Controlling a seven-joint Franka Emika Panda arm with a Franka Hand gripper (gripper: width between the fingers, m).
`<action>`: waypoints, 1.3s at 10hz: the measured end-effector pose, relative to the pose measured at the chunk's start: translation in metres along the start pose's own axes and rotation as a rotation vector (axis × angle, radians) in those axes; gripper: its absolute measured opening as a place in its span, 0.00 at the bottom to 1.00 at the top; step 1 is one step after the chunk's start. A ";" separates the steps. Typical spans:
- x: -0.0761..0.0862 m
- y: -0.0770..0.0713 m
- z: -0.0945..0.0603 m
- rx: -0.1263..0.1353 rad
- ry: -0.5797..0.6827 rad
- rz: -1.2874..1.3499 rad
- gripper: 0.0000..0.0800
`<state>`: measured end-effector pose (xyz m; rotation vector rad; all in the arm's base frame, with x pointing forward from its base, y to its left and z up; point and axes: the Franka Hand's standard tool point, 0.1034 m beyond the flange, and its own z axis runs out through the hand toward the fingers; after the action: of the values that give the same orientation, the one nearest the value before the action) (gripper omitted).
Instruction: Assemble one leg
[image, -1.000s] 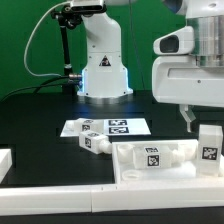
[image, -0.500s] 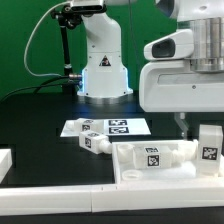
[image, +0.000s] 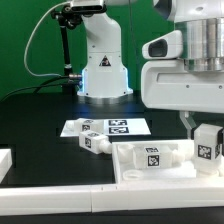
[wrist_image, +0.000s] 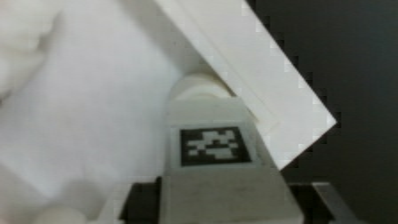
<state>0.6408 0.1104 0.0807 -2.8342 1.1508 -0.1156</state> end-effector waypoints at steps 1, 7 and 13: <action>-0.007 0.002 0.000 -0.001 -0.001 0.136 0.36; -0.007 0.002 0.002 0.053 -0.044 0.643 0.36; -0.010 -0.005 0.000 0.012 -0.022 -0.057 0.80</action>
Offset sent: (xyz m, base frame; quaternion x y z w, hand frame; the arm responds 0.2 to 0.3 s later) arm 0.0041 0.0065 0.0035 0.0295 -0.0394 0.3386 0.9397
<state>0.6367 0.1206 0.0812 -2.8510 1.0615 -0.0949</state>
